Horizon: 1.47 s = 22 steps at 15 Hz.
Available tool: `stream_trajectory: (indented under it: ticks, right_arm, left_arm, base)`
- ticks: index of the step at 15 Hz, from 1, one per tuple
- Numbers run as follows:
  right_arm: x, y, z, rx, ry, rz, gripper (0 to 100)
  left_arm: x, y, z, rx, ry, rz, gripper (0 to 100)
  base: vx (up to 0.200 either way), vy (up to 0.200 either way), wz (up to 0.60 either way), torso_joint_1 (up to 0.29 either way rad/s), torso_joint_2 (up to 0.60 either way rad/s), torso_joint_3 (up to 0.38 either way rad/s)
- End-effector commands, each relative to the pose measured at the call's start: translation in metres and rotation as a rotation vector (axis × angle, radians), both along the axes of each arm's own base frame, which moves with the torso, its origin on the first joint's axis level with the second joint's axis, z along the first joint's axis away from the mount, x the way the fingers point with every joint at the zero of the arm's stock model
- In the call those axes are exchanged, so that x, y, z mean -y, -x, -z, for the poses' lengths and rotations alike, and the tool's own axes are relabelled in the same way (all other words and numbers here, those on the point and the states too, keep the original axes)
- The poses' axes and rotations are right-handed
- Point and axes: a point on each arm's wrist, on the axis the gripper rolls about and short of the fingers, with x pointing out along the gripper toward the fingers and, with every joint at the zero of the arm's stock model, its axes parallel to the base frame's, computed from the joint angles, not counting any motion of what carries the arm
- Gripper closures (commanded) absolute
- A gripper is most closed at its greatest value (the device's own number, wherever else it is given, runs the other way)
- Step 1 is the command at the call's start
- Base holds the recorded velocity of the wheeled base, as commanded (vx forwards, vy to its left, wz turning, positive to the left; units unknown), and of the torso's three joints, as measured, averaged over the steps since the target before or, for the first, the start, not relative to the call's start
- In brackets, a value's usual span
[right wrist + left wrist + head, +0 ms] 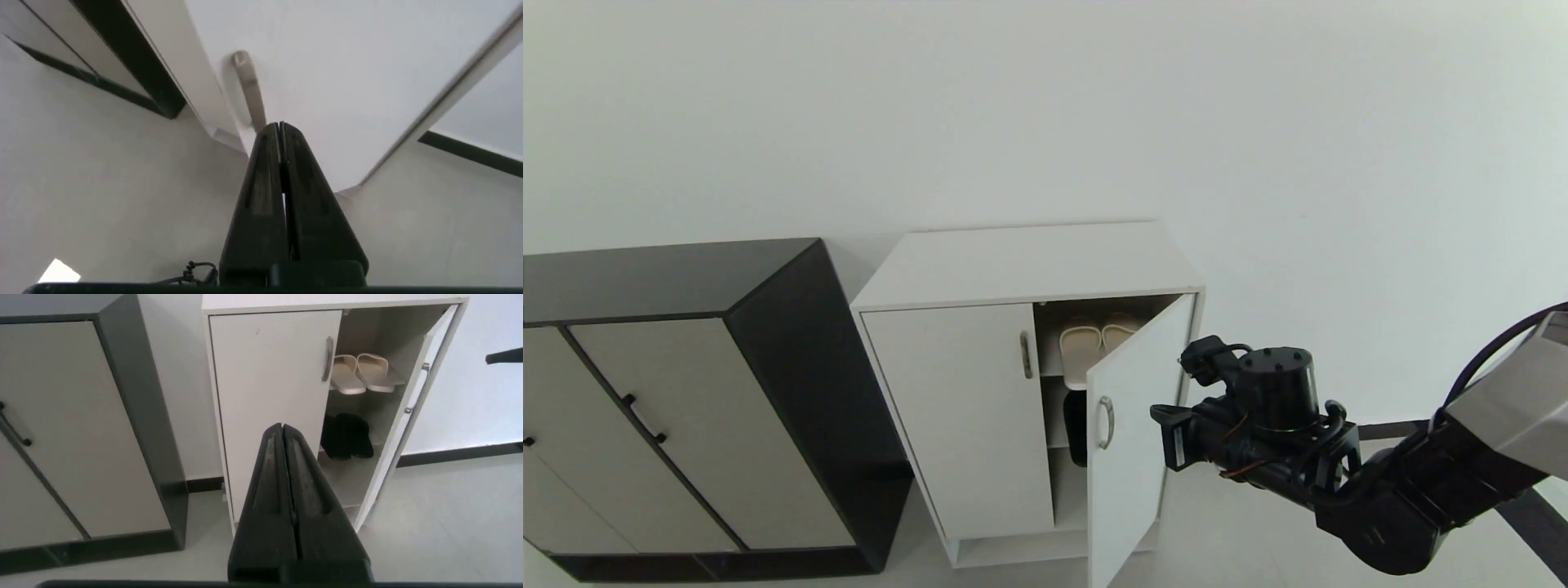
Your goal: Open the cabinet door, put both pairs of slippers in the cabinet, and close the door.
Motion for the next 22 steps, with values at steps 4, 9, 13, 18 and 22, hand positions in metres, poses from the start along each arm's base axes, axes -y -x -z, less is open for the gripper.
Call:
stream_trajectory:
  ticks: [4, 9, 13, 18, 22]
  right_arm:
    - [-0.001, -0.002, 0.005, -0.01, 0.007, 0.002, 100]
    - [-0.002, -0.003, 0.004, -0.004, 0.002, 0.001, 100]
    - [-0.013, -0.02, 0.006, 0.017, -0.014, 0.004, 100]
    - [-0.023, -0.042, 0.017, 0.028, -0.022, 0.015, 100]
    - [-0.027, -0.066, 0.02, 0.057, -0.041, 0.039, 100]
  left_arm:
    - [0.0, 0.0, 0.0, 0.0, 0.001, -0.002, 100]
    - [0.0, 0.0, 0.0, 0.0, 0.001, -0.002, 100]
    - [0.0, 0.0, 0.0, 0.0, 0.001, -0.002, 100]
    - [0.0, 0.0, 0.0, 0.0, 0.001, -0.002, 100]
    - [0.0, 0.0, 0.0, 0.0, 0.001, -0.002, 100]
  base:
    - [0.2, 0.0, 0.0, 0.006, 0.0, 0.005]
    - [0.0, 0.0, 0.0, 0.0, 0.0, 0.0]
    - [0.0, 0.0, 0.0, 0.0, 0.0, 0.0]
    - [0.0, 0.0, 0.0, 0.0, 0.0, 0.0]
    - [0.0, 0.0, 0.0, 0.0, 0.0, 0.0]
